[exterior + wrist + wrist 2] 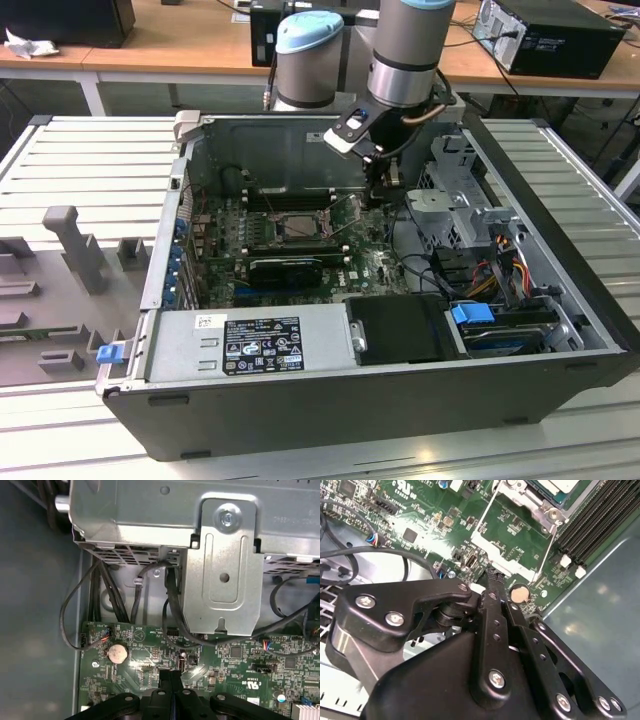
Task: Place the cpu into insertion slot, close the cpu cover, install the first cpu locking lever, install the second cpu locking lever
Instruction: 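Close the cpu cover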
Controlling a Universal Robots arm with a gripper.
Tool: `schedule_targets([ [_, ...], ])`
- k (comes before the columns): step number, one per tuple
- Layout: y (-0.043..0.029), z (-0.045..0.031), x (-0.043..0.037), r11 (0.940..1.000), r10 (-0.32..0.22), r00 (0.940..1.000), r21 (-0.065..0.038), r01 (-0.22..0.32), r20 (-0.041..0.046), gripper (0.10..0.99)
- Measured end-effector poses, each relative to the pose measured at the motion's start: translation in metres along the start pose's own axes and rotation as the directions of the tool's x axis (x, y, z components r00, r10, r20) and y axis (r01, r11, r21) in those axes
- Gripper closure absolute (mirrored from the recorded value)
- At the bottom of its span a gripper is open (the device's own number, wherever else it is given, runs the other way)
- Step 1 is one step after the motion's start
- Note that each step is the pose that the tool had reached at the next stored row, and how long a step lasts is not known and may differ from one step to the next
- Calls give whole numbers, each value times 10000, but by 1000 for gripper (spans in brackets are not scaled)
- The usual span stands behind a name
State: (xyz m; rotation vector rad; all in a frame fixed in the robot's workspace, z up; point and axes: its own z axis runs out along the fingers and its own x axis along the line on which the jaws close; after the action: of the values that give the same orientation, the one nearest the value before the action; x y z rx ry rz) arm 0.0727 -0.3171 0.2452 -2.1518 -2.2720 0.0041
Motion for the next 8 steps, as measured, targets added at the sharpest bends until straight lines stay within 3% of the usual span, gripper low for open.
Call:
schedule_targets([
  [8, -86, 4, 5, 10000, 0, 10000, 28, 0, -2, 980],
])
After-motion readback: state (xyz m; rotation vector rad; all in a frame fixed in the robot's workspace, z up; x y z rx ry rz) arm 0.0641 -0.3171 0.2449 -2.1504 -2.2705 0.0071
